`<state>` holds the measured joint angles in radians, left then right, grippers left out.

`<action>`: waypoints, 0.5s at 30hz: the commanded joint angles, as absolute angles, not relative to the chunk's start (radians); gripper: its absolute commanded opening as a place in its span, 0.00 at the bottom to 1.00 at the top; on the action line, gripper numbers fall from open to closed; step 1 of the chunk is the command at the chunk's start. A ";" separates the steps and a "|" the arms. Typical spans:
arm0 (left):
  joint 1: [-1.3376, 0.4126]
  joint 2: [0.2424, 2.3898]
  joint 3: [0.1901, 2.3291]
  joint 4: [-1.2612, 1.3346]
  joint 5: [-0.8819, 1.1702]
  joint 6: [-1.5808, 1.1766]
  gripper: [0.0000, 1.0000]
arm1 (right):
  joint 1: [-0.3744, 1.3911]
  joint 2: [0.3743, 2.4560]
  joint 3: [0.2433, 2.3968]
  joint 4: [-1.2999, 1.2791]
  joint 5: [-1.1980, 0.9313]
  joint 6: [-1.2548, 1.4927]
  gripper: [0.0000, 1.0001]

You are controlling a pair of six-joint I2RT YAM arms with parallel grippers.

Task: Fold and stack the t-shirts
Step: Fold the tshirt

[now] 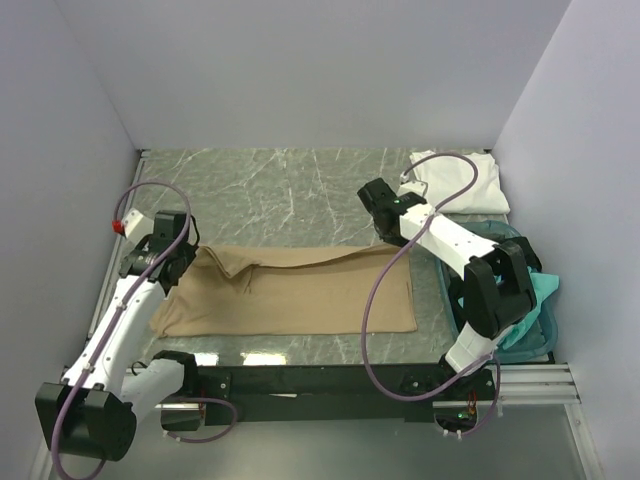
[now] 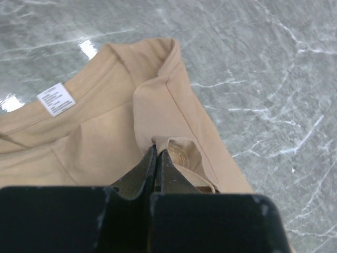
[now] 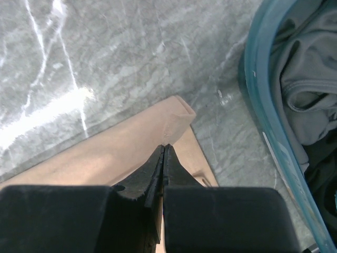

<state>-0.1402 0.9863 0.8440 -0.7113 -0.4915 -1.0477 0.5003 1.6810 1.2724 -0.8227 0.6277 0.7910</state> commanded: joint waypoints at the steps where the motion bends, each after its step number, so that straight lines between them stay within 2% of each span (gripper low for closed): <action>1: -0.144 0.954 0.838 -0.775 -0.557 -1.117 0.00 | 0.509 1.623 1.240 -0.821 0.661 0.796 0.00; 15: -0.144 0.838 0.770 -0.844 -0.546 -1.193 0.00 | 0.517 1.571 1.144 -0.785 0.629 0.784 0.00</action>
